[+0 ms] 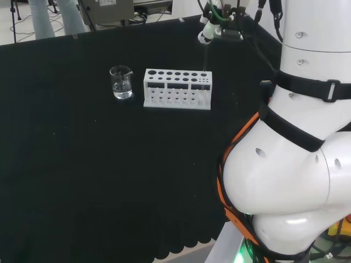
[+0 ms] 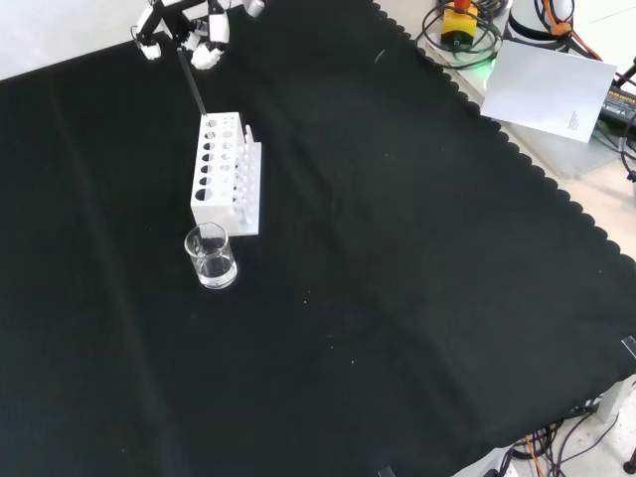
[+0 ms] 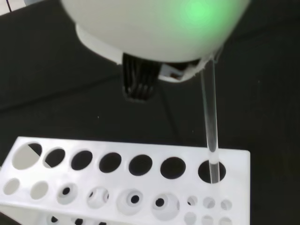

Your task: Put the glass rod back on the white test tube rack.

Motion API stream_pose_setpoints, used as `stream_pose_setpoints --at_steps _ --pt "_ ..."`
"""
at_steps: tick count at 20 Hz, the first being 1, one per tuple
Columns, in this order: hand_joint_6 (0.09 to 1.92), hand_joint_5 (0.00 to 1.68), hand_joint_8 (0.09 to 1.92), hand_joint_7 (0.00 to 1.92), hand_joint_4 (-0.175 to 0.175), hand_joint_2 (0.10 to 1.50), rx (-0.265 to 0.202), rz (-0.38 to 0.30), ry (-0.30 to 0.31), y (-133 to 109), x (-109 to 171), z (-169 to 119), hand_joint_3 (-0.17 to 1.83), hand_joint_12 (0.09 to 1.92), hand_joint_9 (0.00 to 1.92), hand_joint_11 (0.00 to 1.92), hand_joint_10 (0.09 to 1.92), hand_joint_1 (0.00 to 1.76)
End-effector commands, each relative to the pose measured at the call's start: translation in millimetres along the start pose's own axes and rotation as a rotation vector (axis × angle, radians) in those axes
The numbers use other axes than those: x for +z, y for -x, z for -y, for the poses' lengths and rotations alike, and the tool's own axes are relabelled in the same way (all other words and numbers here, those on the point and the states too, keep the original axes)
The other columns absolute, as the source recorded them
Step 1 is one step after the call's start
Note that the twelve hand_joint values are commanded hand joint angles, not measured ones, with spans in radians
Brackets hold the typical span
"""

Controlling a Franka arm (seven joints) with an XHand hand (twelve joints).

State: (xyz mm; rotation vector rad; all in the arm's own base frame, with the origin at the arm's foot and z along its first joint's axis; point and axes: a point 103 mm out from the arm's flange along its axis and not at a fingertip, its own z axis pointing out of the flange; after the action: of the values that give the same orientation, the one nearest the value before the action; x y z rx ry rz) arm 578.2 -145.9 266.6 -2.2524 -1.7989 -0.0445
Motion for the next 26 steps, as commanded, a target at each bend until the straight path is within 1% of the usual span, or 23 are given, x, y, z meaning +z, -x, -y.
stream_pose_setpoints --at_steps 1,3,7,9,12,14,16,18,21,26 --pt "0.9 0.66 0.62 1.65 -0.175 0.35 0.0 -0.003 0.022 -4.0 -20.0 15.4 0.92 0.68 1.92 1.62 0.63 1.27" --pt "0.9 0.67 0.62 1.65 -0.175 0.35 0.004 0.003 0.022 -4.7 -20.2 15.8 0.91 0.68 1.92 1.62 0.63 1.27" --pt "0.86 0.73 0.62 1.66 -0.175 0.36 0.008 0.004 0.05 -5.4 -28.4 25.1 0.91 0.68 1.92 1.62 0.64 1.27" --pt "0.8 0.82 0.62 1.66 -0.175 0.36 0.007 0.005 0.065 -6.7 -31.9 30.0 0.91 0.68 1.92 1.62 0.64 1.26" --pt "0.67 1.03 0.61 1.67 -0.175 0.37 0.005 0.002 0.079 -8.6 -35.9 34.5 0.9 0.69 1.92 1.61 0.64 1.25" --pt "0.63 1.1 0.61 1.68 -0.175 0.38 0.003 -0.004 0.091 -9.5 -39.2 37.0 0.9 0.69 1.92 1.61 0.64 1.25" --pt "0.54 1.26 0.61 1.69 -0.175 0.55 -0.003 -0.004 0.104 -10.6 -42.9 39.5 0.72 0.69 1.92 1.61 0.65 1.23" --pt "0.44 1.36 0.61 1.69 -0.175 0.63 -0.005 -0.003 0.118 -11.6 -46.0 41.8 0.62 0.69 1.92 1.6 0.65 1.22" --pt "0.38 1.4 0.6 1.69 -0.175 0.64 -0.007 -0.012 0.133 -11.8 -48.9 45.6 0.6 0.69 1.92 1.59 0.64 1.22" --pt "0.37 1.41 0.61 1.7 -0.175 0.65 -0.006 -0.014 0.14 -12.0 -53.5 48.9 0.59 0.68 1.92 1.57 0.64 1.22"
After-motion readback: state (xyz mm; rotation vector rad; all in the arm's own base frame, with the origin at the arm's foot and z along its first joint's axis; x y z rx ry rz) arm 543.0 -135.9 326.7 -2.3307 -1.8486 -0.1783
